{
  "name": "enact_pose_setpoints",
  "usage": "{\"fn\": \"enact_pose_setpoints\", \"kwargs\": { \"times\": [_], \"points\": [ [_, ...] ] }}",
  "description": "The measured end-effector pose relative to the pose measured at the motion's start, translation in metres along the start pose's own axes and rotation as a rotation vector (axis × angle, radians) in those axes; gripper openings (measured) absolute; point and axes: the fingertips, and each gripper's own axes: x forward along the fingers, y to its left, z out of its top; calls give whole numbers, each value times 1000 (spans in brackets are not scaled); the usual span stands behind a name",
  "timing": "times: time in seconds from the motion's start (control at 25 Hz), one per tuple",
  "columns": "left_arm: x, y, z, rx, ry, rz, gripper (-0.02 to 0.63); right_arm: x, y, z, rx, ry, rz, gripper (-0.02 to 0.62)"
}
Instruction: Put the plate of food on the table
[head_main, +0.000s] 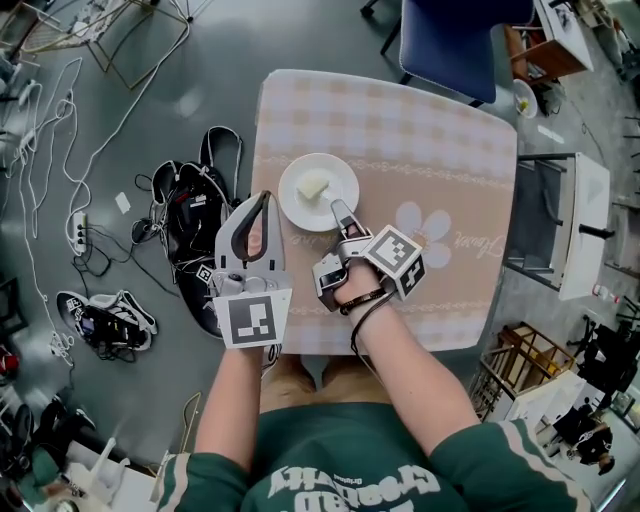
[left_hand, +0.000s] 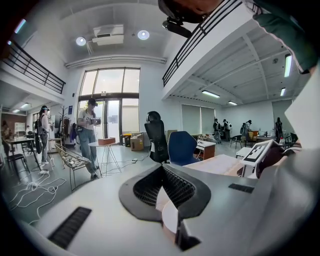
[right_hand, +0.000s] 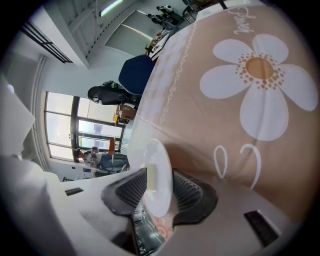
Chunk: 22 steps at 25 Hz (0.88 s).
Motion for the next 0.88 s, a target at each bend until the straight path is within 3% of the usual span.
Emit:
{"fn": "enact_pose_setpoints", "kwargs": {
  "times": [0.2,0.88],
  "points": [
    [-1,-6,-1,-3,-3,-18,9,-15,-19,3,-18,-30,-55,158],
    [-12,-22,-9,-29,20,-50,8,-30,-33,1,-84,-20,-56,130]
  ]
}}
